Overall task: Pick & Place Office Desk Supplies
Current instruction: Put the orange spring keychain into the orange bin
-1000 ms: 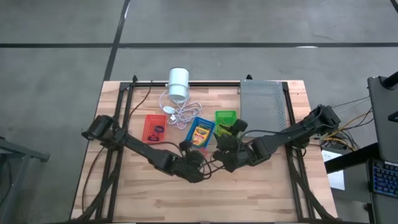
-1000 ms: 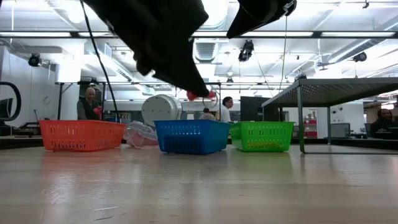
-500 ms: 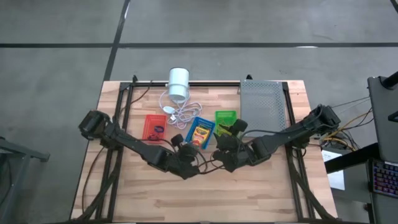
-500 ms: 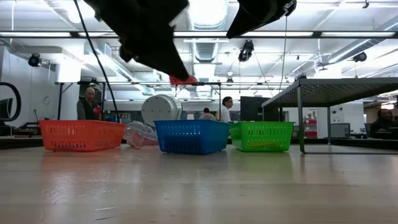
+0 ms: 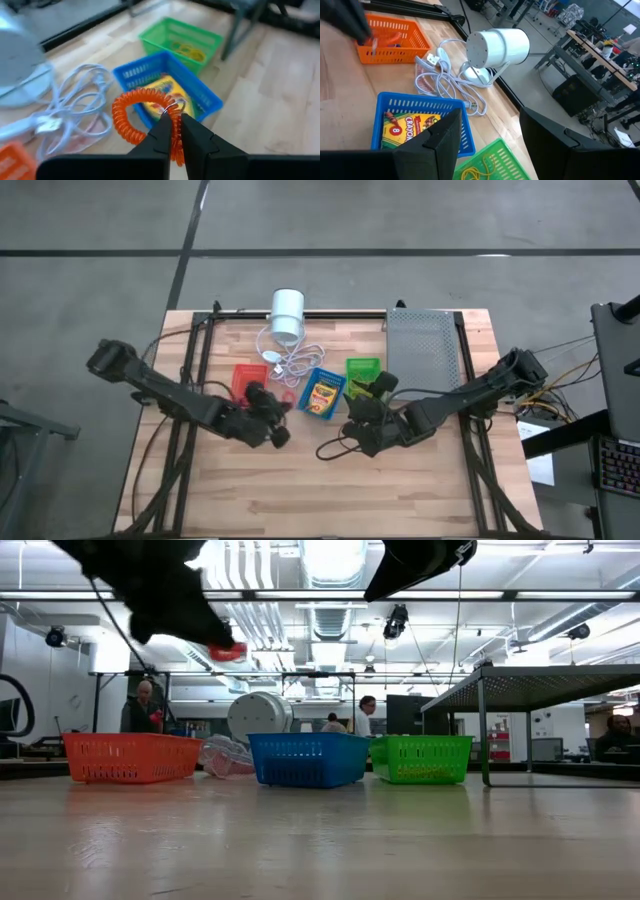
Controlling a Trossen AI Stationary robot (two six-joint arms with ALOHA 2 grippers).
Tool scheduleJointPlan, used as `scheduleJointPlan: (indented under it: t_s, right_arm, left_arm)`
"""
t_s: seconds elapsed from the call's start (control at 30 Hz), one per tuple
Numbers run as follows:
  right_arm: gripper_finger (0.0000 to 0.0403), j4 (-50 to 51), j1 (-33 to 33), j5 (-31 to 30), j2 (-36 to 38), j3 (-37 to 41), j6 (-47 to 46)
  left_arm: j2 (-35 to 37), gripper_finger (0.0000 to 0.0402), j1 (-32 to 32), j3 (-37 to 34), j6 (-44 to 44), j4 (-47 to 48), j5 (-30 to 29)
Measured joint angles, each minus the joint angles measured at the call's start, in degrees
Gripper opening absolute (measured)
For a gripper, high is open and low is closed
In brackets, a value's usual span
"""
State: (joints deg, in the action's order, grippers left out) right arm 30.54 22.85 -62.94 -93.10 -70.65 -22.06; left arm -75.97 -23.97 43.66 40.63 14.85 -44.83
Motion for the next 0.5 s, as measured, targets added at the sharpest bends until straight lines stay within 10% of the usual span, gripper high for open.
scheduleJointPlan:
  t_s: [0.5]
  right_arm:
    - [0.0199,0.01,0.0,0.0,0.0,0.0,-0.02]
  left_arm:
    - [17.23,0.0028,0.26,-6.42,19.97,17.78,-6.73]
